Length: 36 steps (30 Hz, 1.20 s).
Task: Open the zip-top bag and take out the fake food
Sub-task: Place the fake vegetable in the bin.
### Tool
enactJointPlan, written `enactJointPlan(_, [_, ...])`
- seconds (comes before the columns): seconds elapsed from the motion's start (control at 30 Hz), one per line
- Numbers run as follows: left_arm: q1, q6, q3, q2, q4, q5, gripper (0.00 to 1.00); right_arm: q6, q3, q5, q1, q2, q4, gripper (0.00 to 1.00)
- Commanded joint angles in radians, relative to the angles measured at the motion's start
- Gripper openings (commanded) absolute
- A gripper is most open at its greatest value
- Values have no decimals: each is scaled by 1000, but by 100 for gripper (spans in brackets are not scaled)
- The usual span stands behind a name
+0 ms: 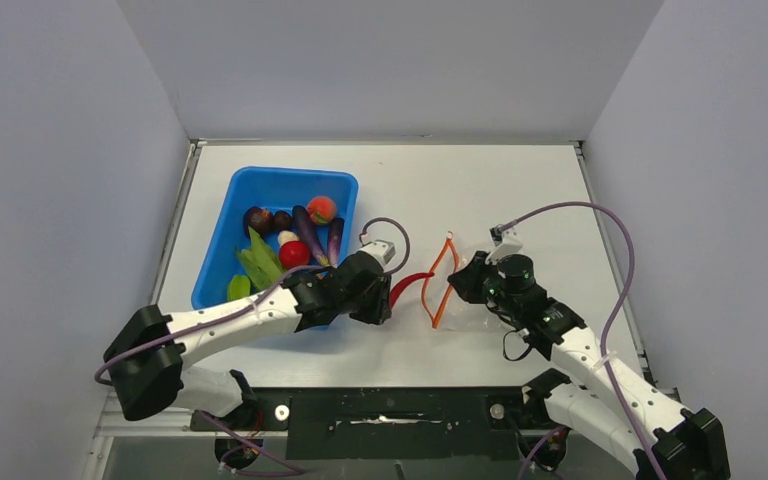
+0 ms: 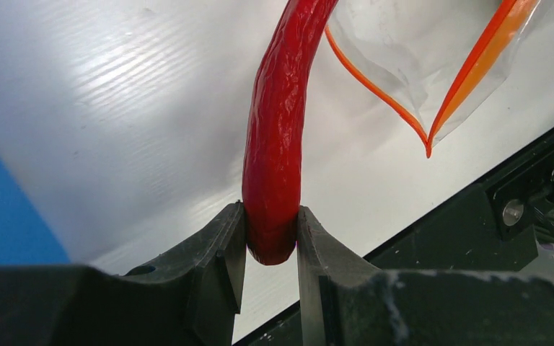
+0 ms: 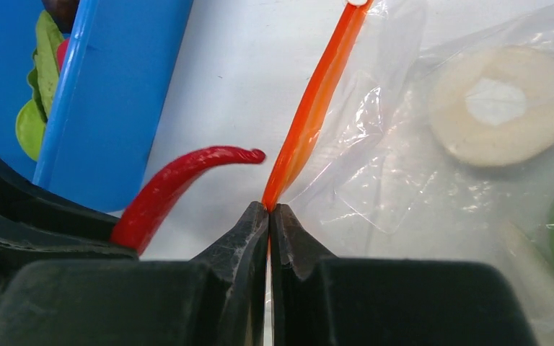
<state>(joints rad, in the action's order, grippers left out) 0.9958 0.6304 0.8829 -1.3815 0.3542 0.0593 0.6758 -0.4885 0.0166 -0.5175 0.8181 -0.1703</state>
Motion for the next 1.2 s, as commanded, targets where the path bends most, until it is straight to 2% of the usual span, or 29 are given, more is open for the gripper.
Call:
enactJointPlan(0.0, [4, -6, 35, 153, 22, 160, 0, 23, 18, 48, 4, 11, 117, 0])
enactJointPlan(0.2, [-53, 14, 5, 313, -19, 313, 0, 3, 5, 69, 10, 32, 105, 0])
enactJointPlan(0.37, [-191, 32, -24, 364, -7, 283, 0, -3, 12, 85, 11, 14, 102, 0])
enactJointPlan(0.57, [-304, 192, -105, 426, 90, 354, 0, -20, 12, 65, 14, -14, 63, 0])
enactJointPlan(0.8, [-330, 250, -172, 437, 124, 338, 0, -23, 10, 56, 17, -23, 53, 0])
enactJointPlan(0.9, [-329, 262, -207, 428, 94, 291, 0, -24, 2, 50, 19, -14, 47, 0])
enactJointPlan(1.03, [-330, 370, -258, 417, 127, 286, 0, -22, -20, 56, 20, -3, 26, 0])
enactJointPlan(1.1, [-329, 385, -279, 423, 97, 261, 6, -19, -15, 57, 19, -4, 32, 1])
enactJointPlan(1.17, [-329, 385, -283, 433, 85, 240, 19, -13, -8, 57, 19, -2, 35, 1])
